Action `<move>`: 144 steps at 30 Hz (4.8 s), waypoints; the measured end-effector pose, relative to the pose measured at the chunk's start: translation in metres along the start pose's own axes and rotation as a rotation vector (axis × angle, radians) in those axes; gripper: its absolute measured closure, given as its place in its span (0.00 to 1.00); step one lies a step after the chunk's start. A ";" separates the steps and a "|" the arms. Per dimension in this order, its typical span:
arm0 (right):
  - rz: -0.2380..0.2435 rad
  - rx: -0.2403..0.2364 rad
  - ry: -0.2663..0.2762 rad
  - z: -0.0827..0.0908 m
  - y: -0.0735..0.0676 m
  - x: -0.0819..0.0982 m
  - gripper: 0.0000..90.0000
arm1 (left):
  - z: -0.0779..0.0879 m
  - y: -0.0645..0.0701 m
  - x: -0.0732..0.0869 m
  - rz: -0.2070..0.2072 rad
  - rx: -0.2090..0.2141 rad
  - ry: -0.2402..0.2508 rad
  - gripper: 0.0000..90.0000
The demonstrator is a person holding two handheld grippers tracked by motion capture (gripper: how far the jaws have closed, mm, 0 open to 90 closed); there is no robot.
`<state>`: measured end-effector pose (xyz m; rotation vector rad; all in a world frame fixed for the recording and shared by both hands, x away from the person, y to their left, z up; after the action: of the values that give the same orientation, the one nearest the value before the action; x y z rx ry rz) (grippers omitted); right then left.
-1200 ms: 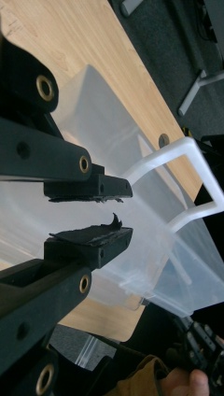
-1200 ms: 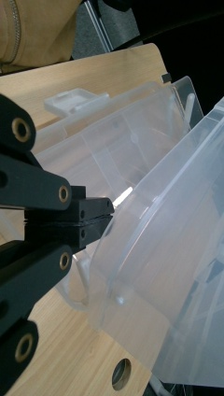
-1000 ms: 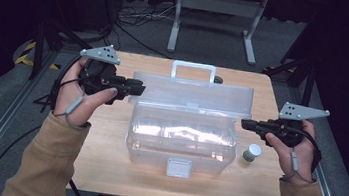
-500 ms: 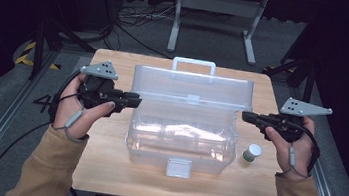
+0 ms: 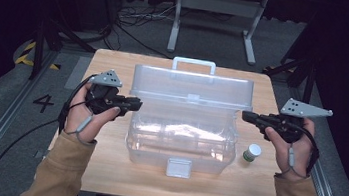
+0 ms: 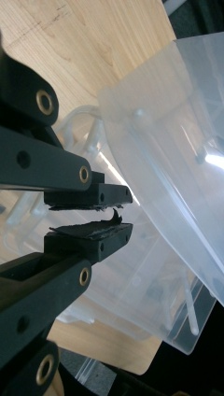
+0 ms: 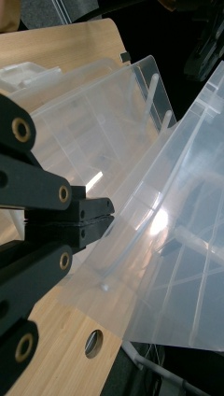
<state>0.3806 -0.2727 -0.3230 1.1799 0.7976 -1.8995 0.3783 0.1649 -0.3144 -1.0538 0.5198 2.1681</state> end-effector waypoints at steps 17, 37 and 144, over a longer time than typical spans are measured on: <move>-0.008 -0.020 0.007 0.000 -0.003 0.005 1.00 | -0.007 -0.009 0.008 0.024 -0.044 0.086 1.00; 0.009 0.220 -0.002 0.008 0.001 0.021 0.48 | -0.013 -0.022 -0.009 0.026 -0.022 0.137 1.00; -0.128 0.561 0.179 -0.049 0.016 -0.023 0.86 | -0.041 0.048 0.060 -0.202 0.205 -0.324 0.80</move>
<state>0.4231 -0.2360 -0.3226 1.6869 0.4423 -2.2269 0.3389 0.1302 -0.3837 -0.6024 0.4509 2.0041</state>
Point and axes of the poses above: each handheld gripper's, and its own axes: z roughly backward along the jaws, x roughly out of its underside, y roughly to its right, the point moved 2 cm from there along -z, roughly forward along the jaws, and after that the axes turned 7 degrees about -x, right-handed, at the moved point
